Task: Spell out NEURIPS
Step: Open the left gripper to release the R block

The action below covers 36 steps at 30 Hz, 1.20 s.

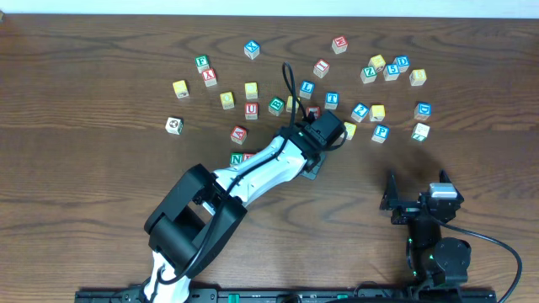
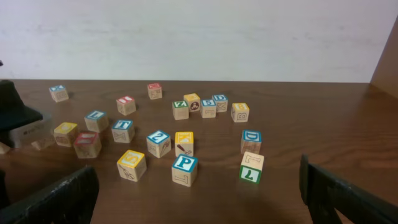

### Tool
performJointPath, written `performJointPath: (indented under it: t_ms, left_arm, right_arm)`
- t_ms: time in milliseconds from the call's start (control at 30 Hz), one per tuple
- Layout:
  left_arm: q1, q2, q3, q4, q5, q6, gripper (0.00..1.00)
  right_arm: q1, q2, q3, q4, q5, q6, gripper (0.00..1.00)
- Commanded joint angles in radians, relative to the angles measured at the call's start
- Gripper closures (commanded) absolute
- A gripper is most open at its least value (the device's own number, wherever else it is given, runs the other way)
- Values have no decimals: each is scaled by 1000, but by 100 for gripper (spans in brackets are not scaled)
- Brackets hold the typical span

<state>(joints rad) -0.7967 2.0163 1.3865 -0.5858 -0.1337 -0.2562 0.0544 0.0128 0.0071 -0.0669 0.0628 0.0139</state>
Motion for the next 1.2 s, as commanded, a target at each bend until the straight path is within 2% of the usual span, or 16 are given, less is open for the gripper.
performJointPath:
  t_ms: [0,1167]
  left_arm:
    - [13,0,16,0,-18,16,88]
    - [23,0,16,-42,-43,12,90]
  right_arm:
    - [-7,-2,-2,-4,-2,-8,1]
    - [-7,-2,-2,-4,-2,-8,1]
